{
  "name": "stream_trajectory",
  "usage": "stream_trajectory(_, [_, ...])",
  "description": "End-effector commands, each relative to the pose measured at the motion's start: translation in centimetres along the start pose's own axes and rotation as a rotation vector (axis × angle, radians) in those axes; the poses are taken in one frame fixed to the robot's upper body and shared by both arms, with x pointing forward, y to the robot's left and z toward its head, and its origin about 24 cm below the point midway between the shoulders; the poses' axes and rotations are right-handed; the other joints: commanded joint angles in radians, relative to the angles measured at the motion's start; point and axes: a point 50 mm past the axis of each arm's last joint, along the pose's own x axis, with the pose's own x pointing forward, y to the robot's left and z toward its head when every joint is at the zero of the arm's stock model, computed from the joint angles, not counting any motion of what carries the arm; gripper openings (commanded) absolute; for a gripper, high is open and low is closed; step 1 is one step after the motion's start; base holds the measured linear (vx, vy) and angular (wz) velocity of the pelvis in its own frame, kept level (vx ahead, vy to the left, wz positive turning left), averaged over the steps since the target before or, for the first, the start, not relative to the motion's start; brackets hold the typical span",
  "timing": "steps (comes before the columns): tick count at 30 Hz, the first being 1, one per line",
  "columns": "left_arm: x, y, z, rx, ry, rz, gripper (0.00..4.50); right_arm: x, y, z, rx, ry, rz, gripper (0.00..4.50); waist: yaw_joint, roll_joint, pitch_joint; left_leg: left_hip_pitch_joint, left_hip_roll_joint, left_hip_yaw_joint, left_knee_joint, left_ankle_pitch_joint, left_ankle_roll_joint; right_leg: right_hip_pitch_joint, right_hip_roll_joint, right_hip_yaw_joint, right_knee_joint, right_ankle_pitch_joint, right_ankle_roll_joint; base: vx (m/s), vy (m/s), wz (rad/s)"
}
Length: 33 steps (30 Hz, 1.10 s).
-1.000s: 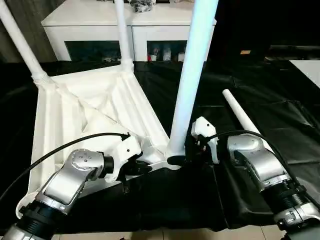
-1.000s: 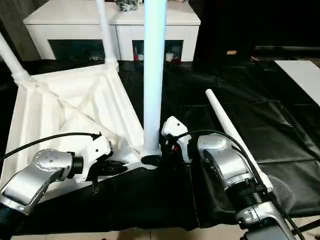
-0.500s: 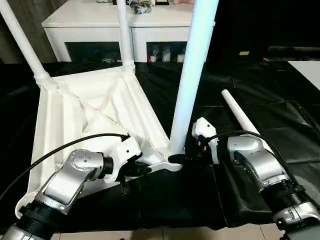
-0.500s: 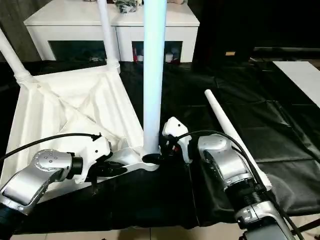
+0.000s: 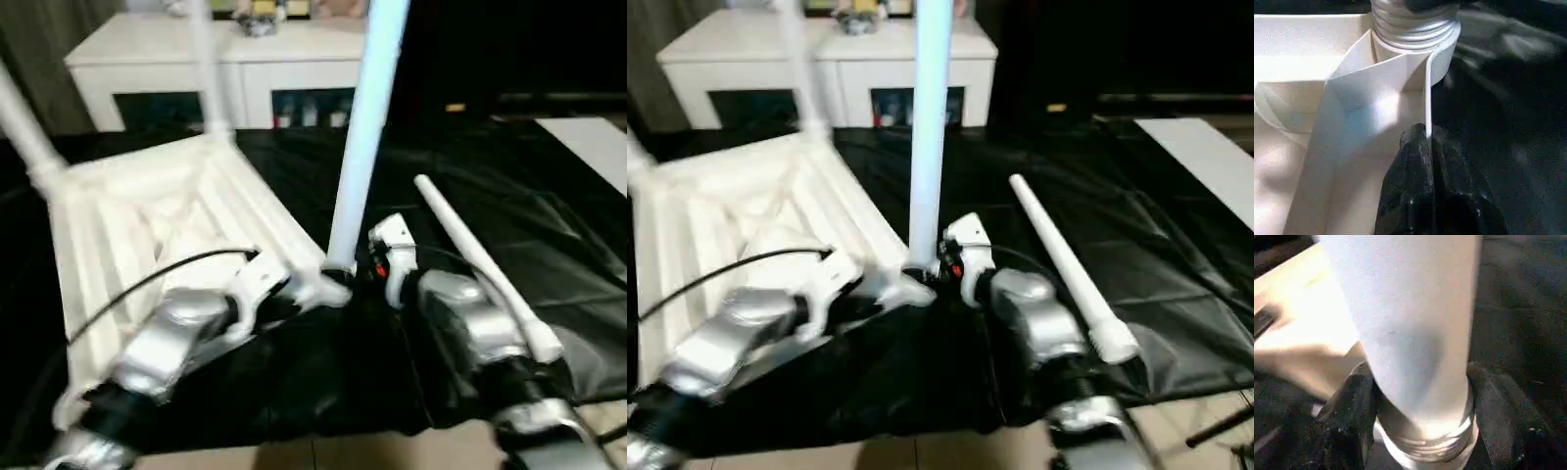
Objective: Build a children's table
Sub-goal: Rotate leg to tighten
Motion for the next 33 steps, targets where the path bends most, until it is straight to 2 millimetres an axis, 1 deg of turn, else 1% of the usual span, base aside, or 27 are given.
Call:
stream_trajectory(1, [0.8, 0.4, 0.4, -0.049, -0.019, 0.112, 0.0, 0.2, -0.3, -3.2, 0.068, 0.136, -0.155, 2.47, 0.002, -0.007, -0.039, 0.007, 0.025, -0.019, -0.087, -0.358, -0.045, 0.022, -0.055, 0.025, -0.103, -0.489, -0.115, 0.0, 0.0, 0.0])
stream_trajectory(2, [1.0, 0.5, 0.4, -0.057, -0.017, 0.135, 0.0, 0.3, -0.2, -3.4, 0.07, 0.14, -0.182, 2.44, 0.0, -0.007, -0.038, 0.008, 0.024, -0.019, -0.088, -0.362, -0.042, 0.021, -0.054, 0.025, -0.104, -0.499, -0.11, 0.0, 0.0, 0.0])
stream_trajectory(3, [1.2, 0.6, 0.4, -0.066, -0.015, 0.16, 0.0, 0.5, -0.2, -3.6, 0.072, 0.143, -0.211, 2.43, -0.001, -0.004, -0.039, 0.006, 0.024, -0.019, -0.088, -0.363, -0.04, 0.019, -0.053, 0.026, -0.107, -0.501, -0.102, 0.0, 0.0, 0.0])
stream_trajectory(4, [1.8, 0.8, 0.5, -0.092, -0.011, 0.235, 0.0, 1.0, 0.3, -4.1, 0.1, 0.139, -0.286, 2.42, 0.001, -0.003, -0.041, 0.01, 0.025, -0.019, -0.088, -0.366, -0.039, 0.016, -0.052, 0.026, -0.108, -0.491, -0.099, 0.0, 0.0, 0.0])
stream_trajectory(5, [2.1, 0.8, 0.5, -0.109, -0.01, 0.265, 0.0, 1.4, 0.8, -4.4, 0.128, 0.133, -0.313, 2.42, -0.001, -0.003, -0.04, 0.01, 0.024, -0.017, -0.088, -0.366, -0.038, 0.013, -0.051, 0.027, -0.11, -0.488, -0.098, 0.0, 0.0, 0.0])
stream_trajectory(6, [2.1, 0.8, 0.5, -0.109, -0.01, 0.265, 0.0, 1.4, 0.8, -4.4, 0.128, 0.133, -0.313, 2.41, -0.001, 0.0, -0.04, 0.01, 0.023, -0.018, -0.089, -0.368, -0.041, 0.012, -0.051, 0.028, -0.109, -0.482, -0.097, 0.0, 0.0, 0.0])
stream_trajectory(7, [2.6, 0.7, 0.5, -0.126, -0.006, 0.284, 0.0, 2.1, 1.7, -4.5, 0.172, 0.125, -0.335, 2.41, -0.002, -0.002, -0.041, 0.005, 0.021, -0.021, -0.092, -0.371, -0.037, 0.017, -0.049, 0.028, -0.107, -0.475, -0.088, 0.0, 0.0, 0.0])
stream_trajectory(9, [2.8, 0.5, 0.6, -0.126, 0.002, 0.271, 0.0, 2.6, 2.3, -4.4, 0.207, 0.119, -0.338, 2.4, -0.002, -0.002, -0.042, 0.006, 0.019, -0.022, -0.093, -0.381, -0.029, 0.013, -0.048, 0.03, -0.108, -0.477, -0.08, 0.0, 0.0, 0.0])
stream_trajectory(11, [2.9, 0.3, 0.5, -0.125, 0.009, 0.25, 0.0, 3.0, 2.5, -4.1, 0.223, 0.114, -0.336, 2.4, -0.003, 0.002, -0.042, 0.006, 0.019, -0.024, -0.095, -0.397, -0.025, 0.012, -0.049, 0.031, -0.109, -0.477, -0.075, 0.0, 0.0, 0.0])
stream_trajectory(12, [2.8, 0.2, 0.5, -0.122, 0.013, 0.239, 0.0, 3.0, 2.5, -4.0, 0.219, 0.111, -0.333, 2.4, -0.003, 0.002, -0.042, 0.006, 0.019, -0.024, -0.095, -0.397, -0.025, 0.012, -0.049, 0.031, -0.109, -0.477, -0.075, 0.0, 0.0, 0.0])
stream_trajectory(13, [2.6, 0.2, 0.2, -0.111, 0.027, 0.213, 0.0, 3.1, 2.5, -3.6, 0.203, 0.1, -0.315, 2.4, -0.003, 0.004, -0.043, 0.007, 0.02, -0.025, -0.097, -0.415, -0.028, 0.009, -0.048, 0.03, -0.11, -0.475, -0.071, 0.0, 0.0, 0.0])
stream_trajectory(15, [2.5, 0.2, 0.1, -0.109, 0.031, 0.211, 0.0, 3.2, 2.5, -3.5, 0.199, 0.096, -0.317, 2.4, -0.004, 0.002, -0.041, 0.008, 0.018, -0.024, -0.097, -0.433, -0.027, 0.007, -0.048, 0.03, -0.114, -0.496, -0.064, 0.0, 0.0, 0.0])
stream_trajectory(18, [2.3, 0.3, -0.3, -0.107, 0.041, 0.197, 0.0, 3.2, 2.5, -2.9, 0.197, 0.061, -0.288, 2.4, -0.004, 0.001, -0.043, 0.01, 0.018, -0.025, -0.099, -0.433, -0.025, 0.006, -0.05, 0.03, -0.12, -0.526, -0.049, 0.0, 0.0, 0.0])
stream_trajectory(19, [2.2, 0.2, -0.3, -0.103, 0.043, 0.183, 0.0, 3.2, 2.5, -2.5, 0.198, 0.039, -0.264, 2.75, -0.003, 0.0, -0.044, 0.008, 0.019, -0.025, -0.101, -0.422, -0.022, 0.009, -0.05, 0.03, -0.119, -0.514, -0.049, 0.0, 0.0, 0.0])
stream_trajectory(20, [2.2, 0.2, -0.4, -0.101, 0.042, 0.181, 0.0, 3.2, 2.5, -2.4, 0.196, 0.037, -0.262, 2.95, -0.002, 0.0, -0.046, 0.007, 0.02, -0.025, -0.102, -0.41, -0.021, 0.01, -0.051, 0.031, -0.118, -0.497, -0.052, 0.0, 0.0, 0.0])
stream_trajectory(21, [2.1, 0.2, -0.4, -0.093, 0.042, 0.169, 0.0, 3.1, 2.5, -2.1, 0.181, 0.023, -0.247, 3.09, -0.002, 0.0, -0.048, 0.002, 0.021, -0.024, -0.103, -0.381, -0.019, 0.014, -0.049, 0.031, -0.114, -0.448, -0.063, 0.0, 0.0, 0.0])
stream_trajectory(22, [2.1, 0.1, -0.4, -0.088, 0.043, 0.16, 0.0, 3.0, 2.5, -1.9, 0.173, 0.016, -0.234, 3.12, -0.001, 0.002, -0.047, 0.003, 0.022, -0.021, -0.103, -0.37, -0.018, 0.014, -0.047, 0.032, -0.113, -0.413, -0.074, 0.0, 0.0, 0.0])
stream_trajectory(23, [2.1, 0.1, -0.4, -0.087, 0.043, 0.157, 0.0, 3.0, 2.5, -1.9, 0.17, 0.013, -0.23, 3.12, -0.002, 0.0, -0.047, 0.003, 0.023, -0.021, -0.104, -0.371, -0.017, 0.013, -0.046, 0.032, -0.112, -0.406, -0.08, 0.0, 0.0, 0.0])
stream_trajectory(24, [2.1, 0.1, -0.4, -0.087, 0.043, 0.157, 0.0, 3.0, 2.5, -1.9, 0.17, 0.013, -0.23, 3.26, -0.003, 0.0, -0.046, 0.003, 0.023, -0.02, -0.104, -0.375, -0.019, 0.015, -0.046, 0.032, -0.111, -0.403, -0.089, 0.0, 0.0, 0.0])
stream_trajectory(26, [1.6, -0.2, -0.3, -0.051, 0.04, 0.1, 0.0, 2.4, 2.2, -0.9, 0.106, -0.009, -0.16, 3.53, 0.0, -0.002, -0.048, 0.001, 0.023, -0.02, -0.103, -0.364, -0.015, 0.019, -0.048, 0.032, -0.11, -0.397, -0.093, 0.0, 0.0, 0.0])
stream_trajectory(27, [1.4, -0.4, -0.3, -0.017, 0.037, 0.063, 0.0, 2.0, 2.0, -0.4, 0.065, -0.016, -0.12, 3.53, 0.001, -0.004, -0.049, -0.001, 0.024, -0.02, -0.103, -0.344, -0.011, 0.022, -0.049, 0.033, -0.108, -0.376, -0.097, 0.0, 0.0, 0.0])
stream_trajectory(28, [1.4, -0.4, -0.3, -0.017, 0.037, 0.063, 0.0, 2.0, 2.0, -0.4, 0.065, -0.017, -0.12, 3.57, 0.002, -0.003, -0.051, -0.003, 0.024, -0.02, -0.103, -0.328, -0.007, 0.024, -0.048, 0.033, -0.106, -0.354, -0.1, 0.0, 0.0, 0.0])
stream_trajectory(29, [0.9, -0.5, -0.5, -0.008, 0.052, 0.022, 0.0, 1.2, 1.6, 0.0, 0.012, -0.015, -0.053, 3.73, 0.003, -0.002, -0.056, -0.004, 0.026, -0.017, -0.098, -0.272, 0.0, 0.028, -0.045, 0.032, -0.096, -0.259, -0.126, 0.0, 0.0, 0.0])
stream_trajectory(30, [0.5, -0.7, -0.7, 0.002, 0.06, -0.011, 0.0, 0.5, 1.4, 0.1, -0.024, -0.008, -0.003, 3.73, 0.007, -0.002, -0.057, -0.004, 0.027, -0.016, -0.095, -0.245, 0.003, 0.033, -0.045, 0.031, -0.093, -0.214, -0.134, 0.0, 0.0, 0.0])
stream_trajectory(31, [-0.1, -1.0, -0.9, 0.009, 0.075, -0.063, 0.0, -0.7, 1.0, 0.4, -0.086, 0.012, 0.087, 3.93, 0.008, 0.0, -0.06, -0.005, 0.028, -0.014, -0.089, -0.192, 0.017, 0.036, -0.042, 0.03, -0.081, -0.106, -0.158, 0.062, -0.005, 0.01])
stream_trajectory(32, [-0.1, -1.0, -0.9, 0.009, 0.075, -0.063, 0.0, -0.7, 1.0, 0.4, -0.086, 0.012, 0.087, 3.93, 0.007, 0.0, -0.061, -0.007, 0.028, -0.013, -0.086, -0.17, 0.024, 0.038, -0.039, 0.028, -0.075, -0.06, -0.174, 0.062, -0.005, 0.01])
stream_trajectory(33, [-0.5, -1.1, -1.1, 0.018, 0.078, -0.091, 0.0, -1.5, 0.8, 0.4, -0.123, 0.029, 0.147, 3.98, 0.007, 0.001, -0.061, -0.007, 0.026, -0.01, -0.082, -0.141, 0.036, 0.038, -0.039, 0.028, -0.071, 0.004, -0.198, 0.058, 0.006, -0.01])
